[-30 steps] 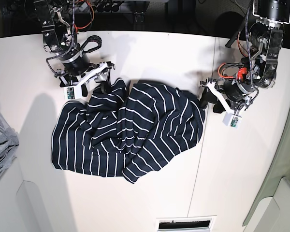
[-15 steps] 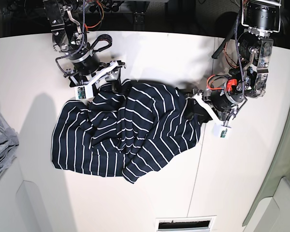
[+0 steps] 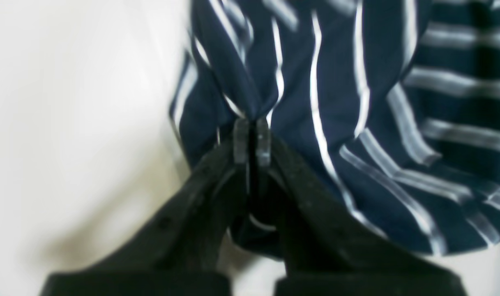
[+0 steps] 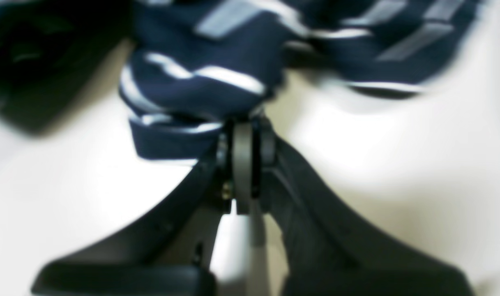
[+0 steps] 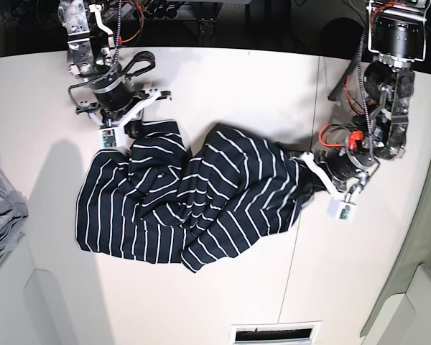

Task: Layout the t-shirt on the table in an organized manner, then fold the t-shirt properly
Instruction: 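Grasp opposite edges of the navy striped shirt with both grippers, then pull the grasped edges apart to stretch the shirt flat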

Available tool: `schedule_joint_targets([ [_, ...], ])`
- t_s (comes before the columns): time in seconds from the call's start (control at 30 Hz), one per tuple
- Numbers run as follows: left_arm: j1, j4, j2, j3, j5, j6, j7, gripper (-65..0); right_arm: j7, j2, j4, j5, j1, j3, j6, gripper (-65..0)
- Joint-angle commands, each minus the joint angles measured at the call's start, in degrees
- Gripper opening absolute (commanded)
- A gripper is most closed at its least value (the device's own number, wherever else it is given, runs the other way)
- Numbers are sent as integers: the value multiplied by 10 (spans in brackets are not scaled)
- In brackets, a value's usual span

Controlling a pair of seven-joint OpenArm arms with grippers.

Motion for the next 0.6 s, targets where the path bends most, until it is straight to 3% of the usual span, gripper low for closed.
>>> schedule_joint_targets([
  [0.0, -10, 31, -13, -3, -6, -4, 4, -650, 2, 9, 32, 3, 4, 19, 14, -650],
  [0.13, -10, 119, -45, -3, -27, -40, 66, -650, -27, 47, 108, 31, -7, 84, 56, -650],
  [0.4, -10, 246, -112, -3, -46, -37, 123, -650, -61, 128, 175, 96, -24, 221, 66, -650],
  [0.57, -4, 267, -122, -3, -90, -39, 131, -650, -61, 156, 171, 112, -24, 283, 89, -650],
])
